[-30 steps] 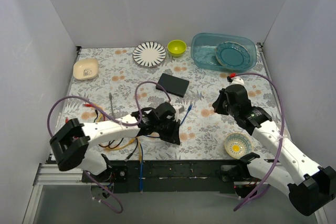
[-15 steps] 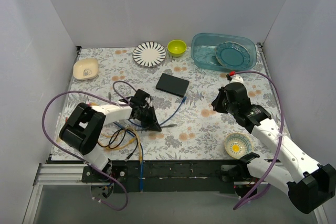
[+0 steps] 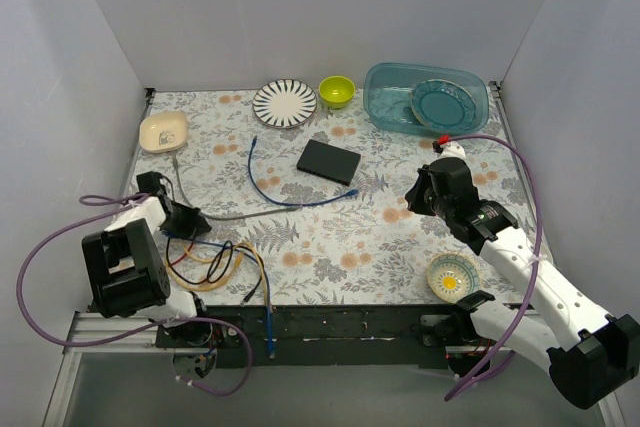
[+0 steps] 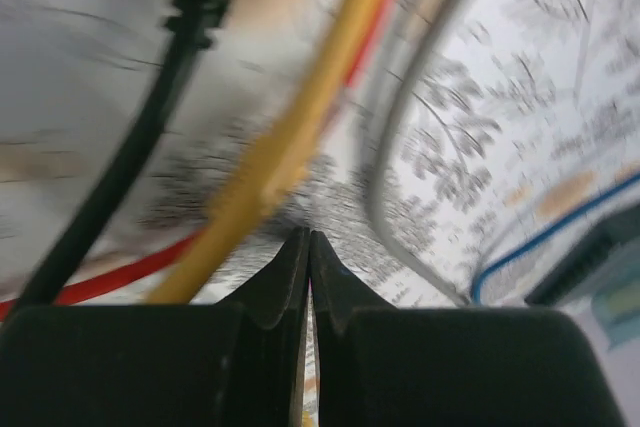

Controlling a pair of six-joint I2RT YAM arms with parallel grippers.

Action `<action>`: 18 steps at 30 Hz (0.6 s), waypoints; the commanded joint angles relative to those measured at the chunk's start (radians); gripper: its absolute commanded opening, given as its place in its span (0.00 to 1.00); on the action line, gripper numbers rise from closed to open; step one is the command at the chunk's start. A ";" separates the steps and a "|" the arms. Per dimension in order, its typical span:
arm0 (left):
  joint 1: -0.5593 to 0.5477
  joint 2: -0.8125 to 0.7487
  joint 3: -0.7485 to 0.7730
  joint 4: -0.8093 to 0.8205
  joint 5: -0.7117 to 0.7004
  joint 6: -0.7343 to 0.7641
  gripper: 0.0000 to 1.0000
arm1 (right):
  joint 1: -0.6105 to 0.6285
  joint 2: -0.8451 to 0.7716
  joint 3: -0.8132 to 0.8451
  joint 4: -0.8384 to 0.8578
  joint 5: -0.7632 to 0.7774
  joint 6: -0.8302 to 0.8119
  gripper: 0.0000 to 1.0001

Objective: Pull the plug from the switch port

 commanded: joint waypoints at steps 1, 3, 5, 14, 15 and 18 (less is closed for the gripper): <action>0.078 -0.052 0.054 -0.181 -0.236 -0.004 0.00 | -0.001 -0.011 0.019 0.022 0.019 -0.030 0.01; 0.075 -0.127 0.060 -0.147 -0.131 0.016 0.00 | -0.001 -0.008 0.021 0.024 0.019 -0.036 0.01; 0.032 -0.211 0.069 -0.085 -0.040 0.033 0.00 | 0.001 -0.004 0.022 0.027 0.019 -0.042 0.01; -0.399 -0.212 0.330 -0.019 -0.118 0.004 0.64 | 0.018 0.045 0.030 0.047 -0.024 -0.042 0.01; -0.426 -0.194 0.312 0.032 -0.082 -0.011 0.66 | 0.019 0.054 0.035 0.048 -0.024 -0.042 0.01; -0.544 -0.164 0.221 0.250 -0.055 -0.066 0.61 | 0.022 0.066 0.044 0.040 -0.025 -0.045 0.01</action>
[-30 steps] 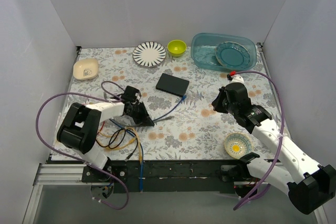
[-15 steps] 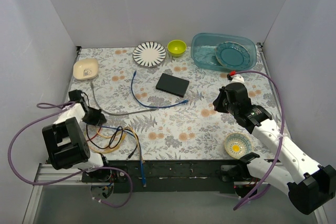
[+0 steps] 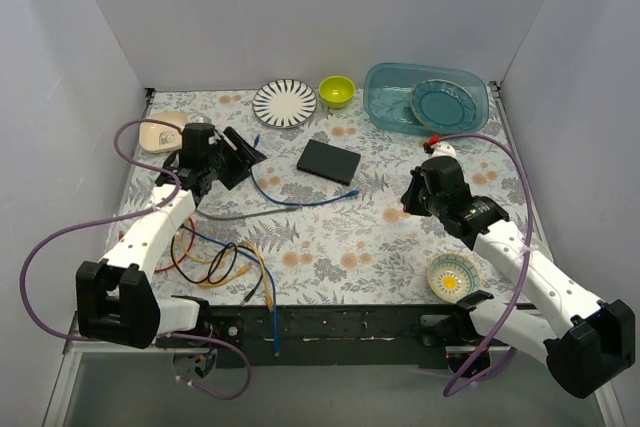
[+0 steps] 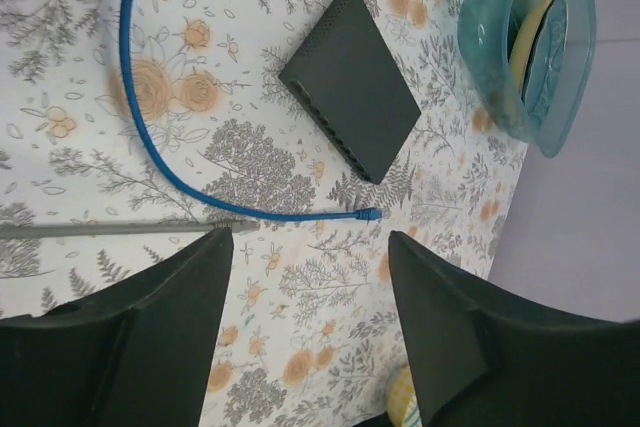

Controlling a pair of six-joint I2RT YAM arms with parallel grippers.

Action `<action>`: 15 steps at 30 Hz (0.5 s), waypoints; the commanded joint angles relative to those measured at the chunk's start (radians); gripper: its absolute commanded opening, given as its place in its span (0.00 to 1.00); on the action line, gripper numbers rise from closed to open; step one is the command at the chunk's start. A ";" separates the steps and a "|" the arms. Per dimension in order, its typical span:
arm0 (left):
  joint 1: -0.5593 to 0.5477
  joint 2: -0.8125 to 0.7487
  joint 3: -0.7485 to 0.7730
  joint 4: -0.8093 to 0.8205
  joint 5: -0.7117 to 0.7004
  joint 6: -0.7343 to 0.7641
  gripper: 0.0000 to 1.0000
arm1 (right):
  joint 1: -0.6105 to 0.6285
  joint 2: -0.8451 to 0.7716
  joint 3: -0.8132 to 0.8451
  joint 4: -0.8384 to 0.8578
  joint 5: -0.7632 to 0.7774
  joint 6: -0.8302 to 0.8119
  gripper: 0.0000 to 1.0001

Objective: Pull the plug from the switch port

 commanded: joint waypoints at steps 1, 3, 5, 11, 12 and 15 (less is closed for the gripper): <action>-0.141 0.099 -0.083 0.217 0.009 -0.063 0.57 | 0.008 0.015 0.051 0.026 -0.009 -0.019 0.01; -0.188 0.197 -0.013 0.210 0.002 -0.062 0.42 | 0.008 0.015 0.059 0.017 -0.006 -0.020 0.01; -0.203 0.326 0.030 0.204 0.018 -0.065 0.34 | 0.008 0.013 0.063 0.013 0.000 -0.020 0.01; -0.215 0.504 0.070 0.250 -0.047 -0.088 0.25 | 0.008 0.013 0.059 0.020 -0.004 -0.008 0.01; -0.215 0.526 0.111 0.209 -0.073 -0.076 0.17 | 0.008 0.015 0.059 0.022 -0.003 -0.007 0.01; -0.197 0.563 0.133 0.023 -0.126 -0.065 0.01 | 0.006 0.018 0.068 0.026 0.015 -0.010 0.01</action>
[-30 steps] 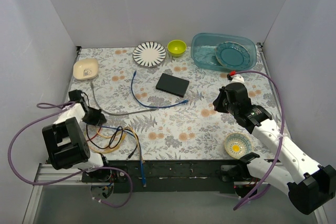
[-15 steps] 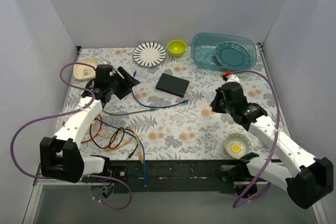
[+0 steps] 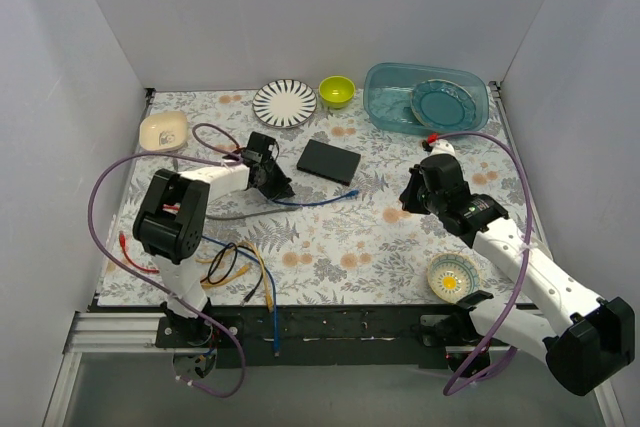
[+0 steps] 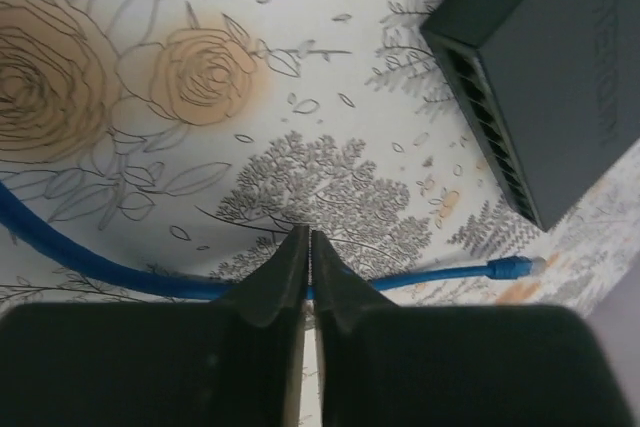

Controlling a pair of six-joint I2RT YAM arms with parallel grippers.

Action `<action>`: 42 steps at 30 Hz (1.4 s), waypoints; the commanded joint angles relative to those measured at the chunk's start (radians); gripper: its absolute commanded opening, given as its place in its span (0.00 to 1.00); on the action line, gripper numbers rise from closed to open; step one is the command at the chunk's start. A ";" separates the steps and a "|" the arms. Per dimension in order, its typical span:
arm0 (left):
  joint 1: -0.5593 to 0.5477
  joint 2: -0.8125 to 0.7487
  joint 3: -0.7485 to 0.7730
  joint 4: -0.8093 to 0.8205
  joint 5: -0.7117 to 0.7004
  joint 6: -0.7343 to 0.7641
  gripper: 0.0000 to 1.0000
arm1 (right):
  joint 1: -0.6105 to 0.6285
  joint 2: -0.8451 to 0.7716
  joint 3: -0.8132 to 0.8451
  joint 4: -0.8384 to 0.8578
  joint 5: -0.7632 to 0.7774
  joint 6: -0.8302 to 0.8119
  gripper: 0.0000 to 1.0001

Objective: Pull the plug from the switch port

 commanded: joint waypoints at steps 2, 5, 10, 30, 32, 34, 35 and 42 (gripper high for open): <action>0.059 -0.020 0.008 -0.270 -0.134 -0.010 0.00 | 0.004 -0.003 0.054 0.034 0.045 -0.019 0.01; 0.227 -0.100 -0.111 -0.395 -0.108 -0.041 0.00 | 0.004 0.006 0.059 0.053 0.055 -0.036 0.01; 0.586 -0.151 -0.208 -0.520 -0.189 -0.067 0.00 | 0.016 0.060 0.054 0.095 0.031 -0.036 0.01; 0.468 -0.335 0.080 -0.158 0.075 -0.030 0.26 | 0.073 0.388 0.279 0.115 0.040 0.041 0.01; 0.344 -0.315 0.111 -0.045 0.081 -0.026 0.48 | 0.058 0.461 0.307 0.121 0.014 0.059 0.01; 0.300 -0.219 0.144 0.012 0.114 -0.027 0.47 | 0.039 0.509 0.339 0.124 -0.021 0.093 0.01; 0.270 -0.182 0.173 0.025 0.149 -0.030 0.32 | 0.015 0.557 0.345 0.129 -0.038 0.105 0.01; 0.245 0.122 0.344 0.045 0.148 -0.020 0.04 | -0.119 0.732 0.407 0.155 -0.181 0.202 0.01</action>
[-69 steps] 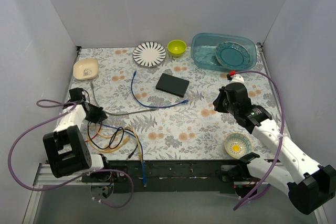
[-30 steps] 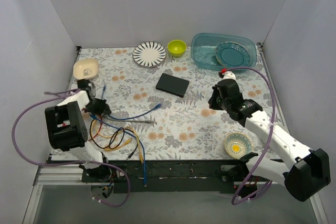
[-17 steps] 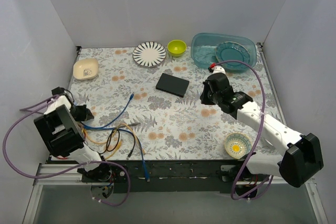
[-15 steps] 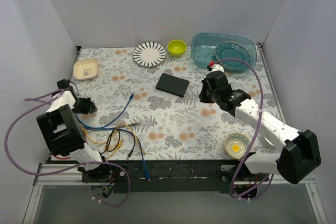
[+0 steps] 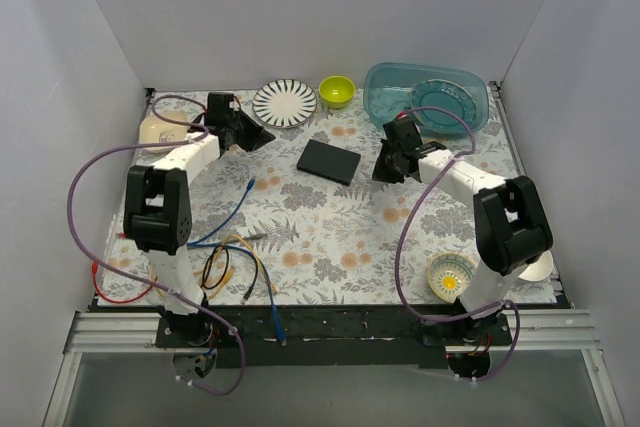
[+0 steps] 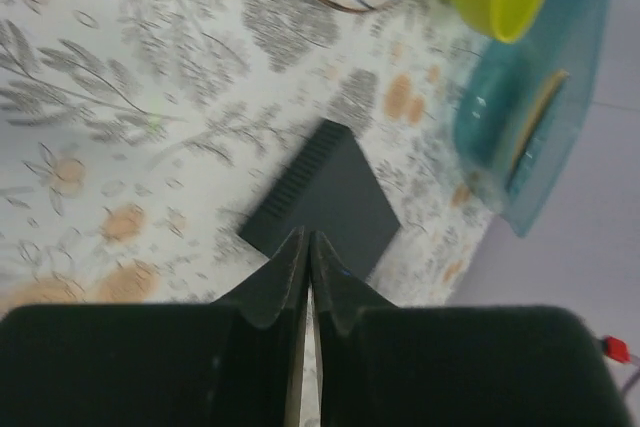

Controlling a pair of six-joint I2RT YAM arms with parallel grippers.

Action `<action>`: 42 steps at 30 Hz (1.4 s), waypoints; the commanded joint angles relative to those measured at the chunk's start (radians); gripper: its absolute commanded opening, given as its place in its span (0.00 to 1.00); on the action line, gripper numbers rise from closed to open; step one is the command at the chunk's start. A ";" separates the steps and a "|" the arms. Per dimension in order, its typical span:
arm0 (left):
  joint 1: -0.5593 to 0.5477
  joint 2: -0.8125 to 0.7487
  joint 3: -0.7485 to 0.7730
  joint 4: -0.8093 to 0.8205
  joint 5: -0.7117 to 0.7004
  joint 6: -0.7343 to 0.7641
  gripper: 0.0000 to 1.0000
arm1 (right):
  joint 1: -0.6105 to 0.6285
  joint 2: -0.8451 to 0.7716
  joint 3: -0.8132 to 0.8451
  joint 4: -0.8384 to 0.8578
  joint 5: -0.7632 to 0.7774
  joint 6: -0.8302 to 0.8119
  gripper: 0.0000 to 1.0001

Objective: Pull the plug from the switch port

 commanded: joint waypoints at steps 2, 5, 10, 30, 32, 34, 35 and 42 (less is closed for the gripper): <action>0.014 0.229 0.130 0.002 0.021 0.029 0.01 | -0.080 0.096 0.072 0.066 -0.096 0.097 0.01; 0.004 0.326 0.228 -0.014 0.082 0.037 0.00 | -0.086 0.151 0.086 0.109 -0.157 0.125 0.01; -0.029 0.417 0.281 0.004 0.064 0.041 0.00 | -0.086 0.244 0.133 0.116 -0.224 0.165 0.01; -0.164 0.103 -0.230 0.160 0.176 0.001 0.00 | -0.043 0.277 -0.017 0.358 -0.413 0.287 0.01; -0.164 0.053 -0.270 0.154 0.170 0.011 0.00 | -0.034 0.228 -0.081 0.356 -0.412 0.274 0.01; -0.166 -0.006 -0.308 0.139 0.165 0.018 0.00 | -0.025 0.181 -0.129 0.355 -0.412 0.263 0.01; -0.164 -0.023 -0.321 0.133 0.165 0.020 0.00 | -0.023 0.163 -0.152 0.353 -0.412 0.258 0.01; -0.164 -0.181 -0.452 0.093 0.167 0.020 0.00 | 0.021 0.007 -0.335 0.326 -0.430 0.226 0.01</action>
